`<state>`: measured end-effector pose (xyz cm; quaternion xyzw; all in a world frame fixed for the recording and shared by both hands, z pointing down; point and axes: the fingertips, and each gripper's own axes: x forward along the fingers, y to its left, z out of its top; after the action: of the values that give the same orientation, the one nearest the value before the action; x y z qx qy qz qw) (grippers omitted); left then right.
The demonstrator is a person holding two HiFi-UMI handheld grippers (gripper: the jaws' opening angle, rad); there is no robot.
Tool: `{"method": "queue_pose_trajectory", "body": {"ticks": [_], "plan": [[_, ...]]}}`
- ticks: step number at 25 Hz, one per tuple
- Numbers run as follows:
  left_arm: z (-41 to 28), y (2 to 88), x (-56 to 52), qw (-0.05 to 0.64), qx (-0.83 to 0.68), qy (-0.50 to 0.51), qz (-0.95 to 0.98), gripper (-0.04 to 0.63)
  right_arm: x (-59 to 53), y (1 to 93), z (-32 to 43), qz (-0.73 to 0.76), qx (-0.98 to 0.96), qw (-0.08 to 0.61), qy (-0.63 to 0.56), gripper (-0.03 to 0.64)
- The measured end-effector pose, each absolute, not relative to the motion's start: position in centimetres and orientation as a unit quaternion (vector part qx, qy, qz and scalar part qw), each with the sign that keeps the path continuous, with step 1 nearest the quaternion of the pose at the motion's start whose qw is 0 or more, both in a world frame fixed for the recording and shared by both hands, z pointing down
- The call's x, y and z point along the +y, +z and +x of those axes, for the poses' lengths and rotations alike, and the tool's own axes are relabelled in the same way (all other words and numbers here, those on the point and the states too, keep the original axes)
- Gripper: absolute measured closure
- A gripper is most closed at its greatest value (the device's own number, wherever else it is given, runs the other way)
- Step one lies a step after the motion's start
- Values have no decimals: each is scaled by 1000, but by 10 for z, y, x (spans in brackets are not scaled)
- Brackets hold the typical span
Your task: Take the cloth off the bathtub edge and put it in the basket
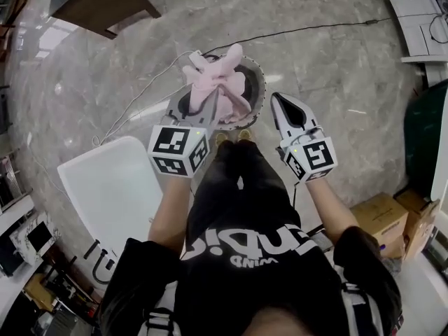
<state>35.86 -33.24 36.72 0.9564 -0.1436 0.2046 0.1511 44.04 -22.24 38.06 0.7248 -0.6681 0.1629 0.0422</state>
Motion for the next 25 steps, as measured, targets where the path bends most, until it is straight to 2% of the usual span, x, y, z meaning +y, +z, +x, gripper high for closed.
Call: {"method": "queue_pose_trajectory", "body": {"ticks": [10, 20, 23, 24, 25], "plan": [[376, 507, -353, 174, -134, 251, 943, 523, -243, 488, 448, 728, -647, 43, 223, 606], [382, 544, -351, 175, -132, 273, 937, 522, -248, 510, 452, 729, -639, 34, 241, 606], [378, 555, -347, 157, -127, 296, 934, 516, -247, 514, 449, 726, -641, 34, 247, 606], [377, 560, -345, 144, -124, 309, 932, 500, -246, 515, 449, 726, -640, 34, 248, 606], [375, 567, -343, 130, -121, 323, 929, 438, -246, 516, 449, 727, -639, 35, 250, 606]]}}
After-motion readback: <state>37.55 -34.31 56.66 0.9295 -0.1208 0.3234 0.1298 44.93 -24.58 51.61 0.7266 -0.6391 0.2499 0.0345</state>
